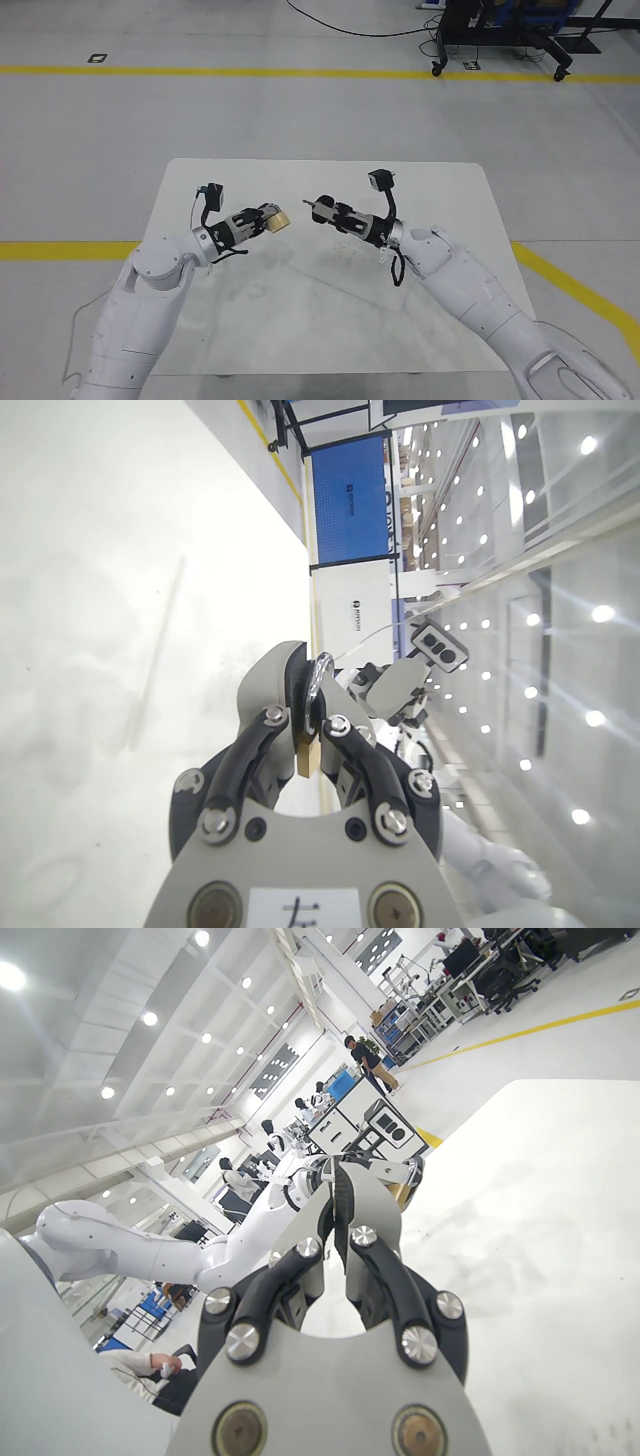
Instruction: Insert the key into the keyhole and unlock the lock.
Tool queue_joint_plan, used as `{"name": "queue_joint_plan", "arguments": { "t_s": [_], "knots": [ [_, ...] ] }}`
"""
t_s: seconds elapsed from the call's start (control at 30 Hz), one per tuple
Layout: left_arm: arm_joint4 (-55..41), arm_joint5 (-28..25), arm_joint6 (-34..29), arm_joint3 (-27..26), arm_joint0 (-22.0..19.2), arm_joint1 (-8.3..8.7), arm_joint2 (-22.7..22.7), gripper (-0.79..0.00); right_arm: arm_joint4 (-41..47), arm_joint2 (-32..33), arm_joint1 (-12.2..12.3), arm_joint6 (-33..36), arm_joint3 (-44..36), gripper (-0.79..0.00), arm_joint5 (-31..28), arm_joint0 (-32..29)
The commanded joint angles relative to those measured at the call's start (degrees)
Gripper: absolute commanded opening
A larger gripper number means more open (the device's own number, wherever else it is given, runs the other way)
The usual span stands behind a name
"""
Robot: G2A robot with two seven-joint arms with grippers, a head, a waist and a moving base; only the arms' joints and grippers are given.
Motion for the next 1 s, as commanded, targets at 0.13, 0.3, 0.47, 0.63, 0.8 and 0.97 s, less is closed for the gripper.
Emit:
{"name": "queue_joint_plan", "arguments": {
  "t_s": [0.13, 0.3, 0.47, 0.63, 0.8, 0.97],
  "knots": [
    [1.08, -0.81, 4.29, -0.07, 0.06, 0.15, -1.26, -0.785, 1.09, 0.50, -0.02, 0.69, -3.65, -0.785, 3.40, -1.55],
    [1.08, -0.81, 4.29, -0.07, 0.06, 0.15, -1.26, -0.785, 1.09, 0.50, -0.02, 0.69, -3.65, -0.785, 3.40, -1.55],
    [-0.27, 1.17, 5.61, -0.51, 0.71, 0.08, -1.15, -0.785, 4.62, -0.27, -0.28, 2.41, -3.65, -0.785, 8.24, -2.27],
    [-1.76, 3.85, 6.48, -0.29, 0.58, 0.07, -1.26, -0.785, 6.55, -2.11, -1.76, 0.99, -2.09, -0.785, 23.07, -0.36],
    [-1.21, 4.21, 8.81, -0.87, 0.93, -0.13, 0.20, -0.785, 4.91, -3.57, -3.49, -6.94, -1.48, -0.785, 27.80, -0.11],
    [-1.86, 4.85, 10.75, -0.88, 0.93, -0.30, 0.73, -0.785, 2.69, -4.78, -4.67, -9.58, -1.91, -0.785, 30.23, -0.29]
  ]
}}
